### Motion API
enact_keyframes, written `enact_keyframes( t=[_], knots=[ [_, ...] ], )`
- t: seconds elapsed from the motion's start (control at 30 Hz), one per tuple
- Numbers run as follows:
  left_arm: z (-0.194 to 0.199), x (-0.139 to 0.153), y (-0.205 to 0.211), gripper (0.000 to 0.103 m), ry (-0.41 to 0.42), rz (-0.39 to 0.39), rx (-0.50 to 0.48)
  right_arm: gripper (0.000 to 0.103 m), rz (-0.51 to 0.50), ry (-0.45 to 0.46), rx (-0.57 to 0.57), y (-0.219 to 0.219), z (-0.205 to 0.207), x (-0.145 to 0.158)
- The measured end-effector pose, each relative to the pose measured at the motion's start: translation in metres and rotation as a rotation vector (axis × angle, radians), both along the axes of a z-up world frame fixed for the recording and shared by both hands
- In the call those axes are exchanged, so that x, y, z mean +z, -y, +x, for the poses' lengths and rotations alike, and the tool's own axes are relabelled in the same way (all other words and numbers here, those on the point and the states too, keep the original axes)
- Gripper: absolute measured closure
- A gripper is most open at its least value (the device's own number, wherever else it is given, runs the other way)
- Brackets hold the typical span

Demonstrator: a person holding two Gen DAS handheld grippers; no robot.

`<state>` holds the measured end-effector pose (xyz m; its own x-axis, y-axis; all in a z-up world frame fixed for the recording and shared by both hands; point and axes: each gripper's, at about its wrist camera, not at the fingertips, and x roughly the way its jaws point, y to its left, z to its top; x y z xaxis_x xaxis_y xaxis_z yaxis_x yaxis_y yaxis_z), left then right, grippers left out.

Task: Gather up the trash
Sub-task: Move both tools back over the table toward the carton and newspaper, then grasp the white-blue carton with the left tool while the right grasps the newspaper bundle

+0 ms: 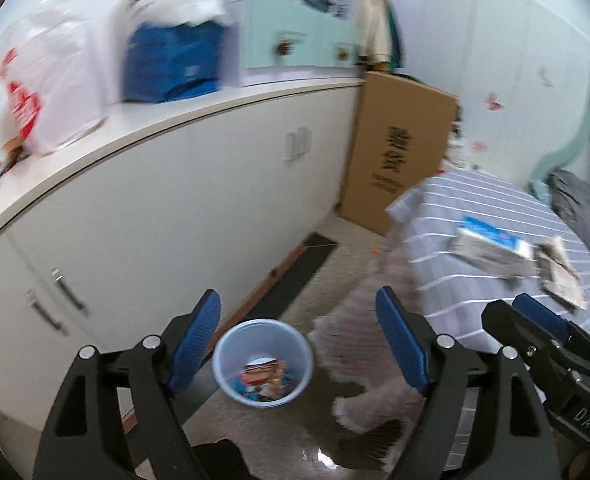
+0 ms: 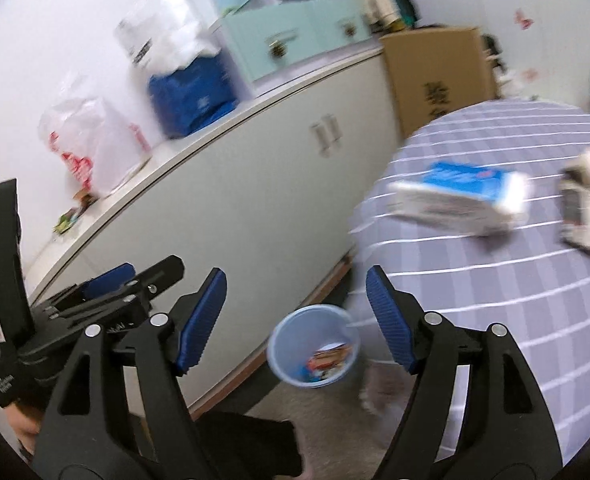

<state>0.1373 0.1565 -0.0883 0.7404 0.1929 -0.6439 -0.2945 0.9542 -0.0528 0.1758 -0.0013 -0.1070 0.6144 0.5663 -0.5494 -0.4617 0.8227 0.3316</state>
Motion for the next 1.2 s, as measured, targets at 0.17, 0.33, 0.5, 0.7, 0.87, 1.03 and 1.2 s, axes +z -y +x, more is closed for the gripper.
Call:
enact_keyframes(
  t=[0.17, 0.33, 0.5, 0.7, 0.87, 1.03, 1.2],
  knots=[
    [0.021, 0.005, 0.063, 0.024, 0.016, 0.077, -0.154, 0.029, -0.026, 0.032, -0.156, 0.069, -0.001, 0.000],
    [0.050, -0.001, 0.130, 0.024, 0.007, 0.273, -0.328, 0.029, -0.032, 0.004, -0.298, 0.132, 0.009, -0.009],
    [0.074, -0.008, 0.176, 0.024, 0.055, 0.471, -0.500, 0.027, -0.036, -0.034, -0.393, 0.178, 0.019, -0.017],
    [0.099, -0.030, 0.208, 0.024, 0.027, 0.635, -0.708, 0.024, -0.045, -0.075, -0.454, 0.211, 0.029, -0.025],
    [0.118, -0.043, 0.217, 0.025, -0.008, 0.699, -0.755, 0.023, -0.036, -0.117, -0.498, 0.233, 0.040, -0.033],
    [0.130, -0.047, 0.220, 0.066, -0.028, 0.670, -0.753, 0.021, -0.016, -0.160, -0.510, 0.242, 0.058, -0.038],
    [0.131, -0.032, 0.218, 0.073, 0.034, 0.581, -0.716, 0.021, 0.012, -0.181, -0.463, 0.236, 0.077, -0.036]
  ],
)
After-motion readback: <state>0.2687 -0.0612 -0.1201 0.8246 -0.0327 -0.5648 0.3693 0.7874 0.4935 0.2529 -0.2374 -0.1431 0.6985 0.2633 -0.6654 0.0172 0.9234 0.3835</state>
